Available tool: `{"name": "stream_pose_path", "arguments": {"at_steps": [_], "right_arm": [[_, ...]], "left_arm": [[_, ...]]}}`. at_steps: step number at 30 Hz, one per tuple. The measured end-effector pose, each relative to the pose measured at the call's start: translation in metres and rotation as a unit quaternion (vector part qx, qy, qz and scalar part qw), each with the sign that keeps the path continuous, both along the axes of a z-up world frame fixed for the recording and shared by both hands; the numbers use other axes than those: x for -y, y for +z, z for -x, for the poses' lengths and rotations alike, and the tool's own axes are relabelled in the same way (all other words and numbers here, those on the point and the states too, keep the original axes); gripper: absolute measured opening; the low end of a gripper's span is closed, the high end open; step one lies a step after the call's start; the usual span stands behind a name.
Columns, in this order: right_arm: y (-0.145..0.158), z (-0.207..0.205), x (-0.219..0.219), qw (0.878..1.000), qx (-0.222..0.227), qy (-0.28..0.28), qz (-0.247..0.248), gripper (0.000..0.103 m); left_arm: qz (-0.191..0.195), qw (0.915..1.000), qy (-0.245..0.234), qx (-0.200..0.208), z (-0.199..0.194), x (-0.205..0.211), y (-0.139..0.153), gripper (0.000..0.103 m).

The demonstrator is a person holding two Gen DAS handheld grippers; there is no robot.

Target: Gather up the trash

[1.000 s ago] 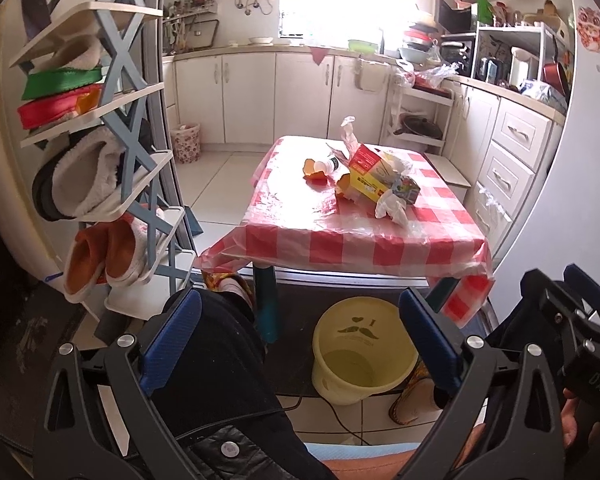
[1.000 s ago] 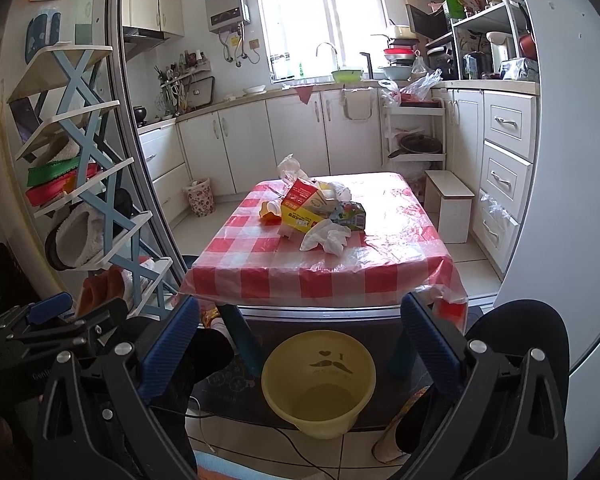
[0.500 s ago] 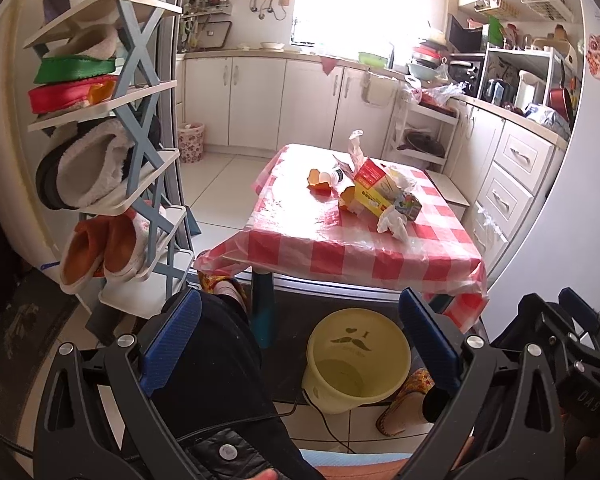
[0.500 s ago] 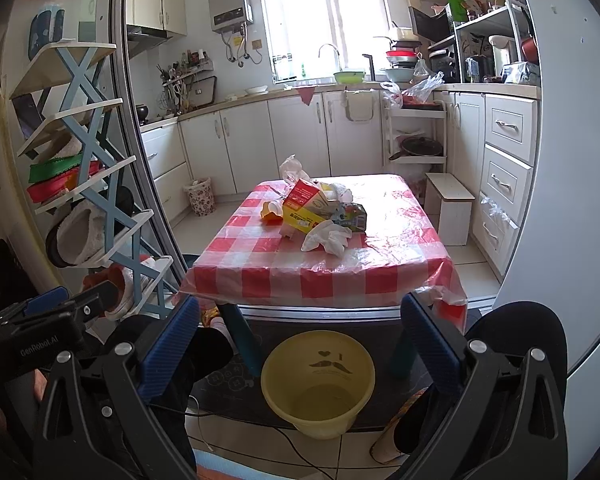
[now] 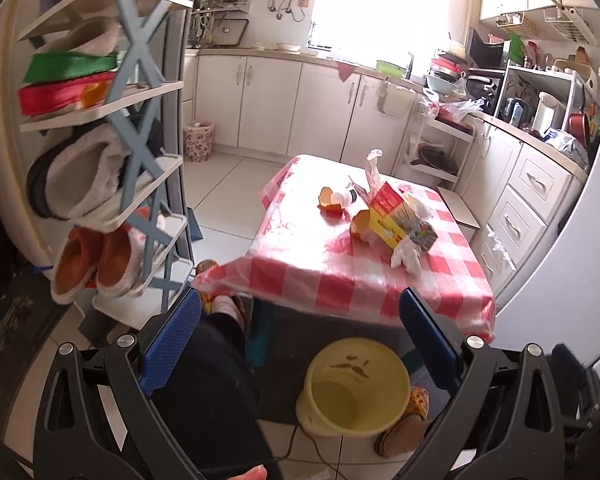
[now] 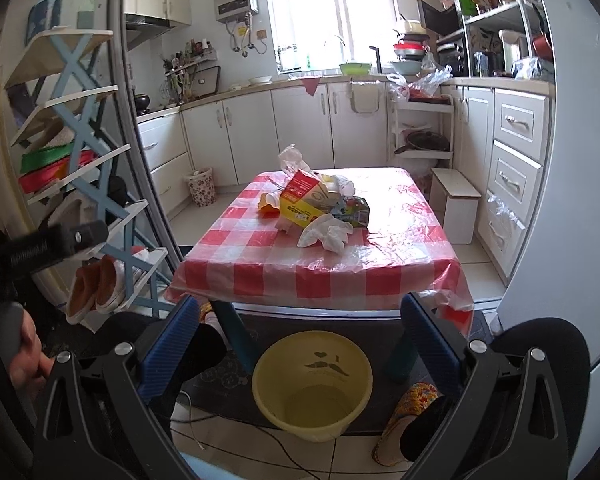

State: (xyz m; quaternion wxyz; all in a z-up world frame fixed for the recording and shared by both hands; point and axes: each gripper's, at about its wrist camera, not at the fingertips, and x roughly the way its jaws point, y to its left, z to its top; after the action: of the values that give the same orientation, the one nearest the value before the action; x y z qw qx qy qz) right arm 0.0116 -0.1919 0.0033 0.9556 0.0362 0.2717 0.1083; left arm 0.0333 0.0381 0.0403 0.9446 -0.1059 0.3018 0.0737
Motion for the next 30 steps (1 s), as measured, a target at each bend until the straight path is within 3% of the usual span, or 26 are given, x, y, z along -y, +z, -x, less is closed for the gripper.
{"name": "stream_pose_path", "arguments": {"at_steps": [6,12,18,23,30], "right_arm": [[-0.002,-0.049,0.019,1.000,0.010,-0.025,-0.011,0.096],[-0.011,-0.097,0.035,0.999,0.018,-0.044,0.000,0.096],[-0.039,-0.124,0.045,0.998,-0.033,-0.048,-0.033,0.096],[-0.044,-0.140,0.045,0.997,-0.049,-0.040,-0.045,0.096],[-0.057,-0.163,0.051,0.990,-0.095,-0.043,-0.095,0.096]], "left_arm": [[-0.006,0.9999,-0.009,0.005,-0.071,0.015,0.008,0.095],[-0.017,0.9997,-0.016,-0.006,-0.162,0.029,-0.003,0.095],[-0.004,0.9995,-0.026,-0.017,-0.245,0.038,-0.013,0.095],[0.002,0.9989,-0.039,-0.025,-0.304,0.049,-0.019,0.095],[-0.017,0.9969,-0.057,-0.052,-0.383,0.073,-0.039,0.093]]}}
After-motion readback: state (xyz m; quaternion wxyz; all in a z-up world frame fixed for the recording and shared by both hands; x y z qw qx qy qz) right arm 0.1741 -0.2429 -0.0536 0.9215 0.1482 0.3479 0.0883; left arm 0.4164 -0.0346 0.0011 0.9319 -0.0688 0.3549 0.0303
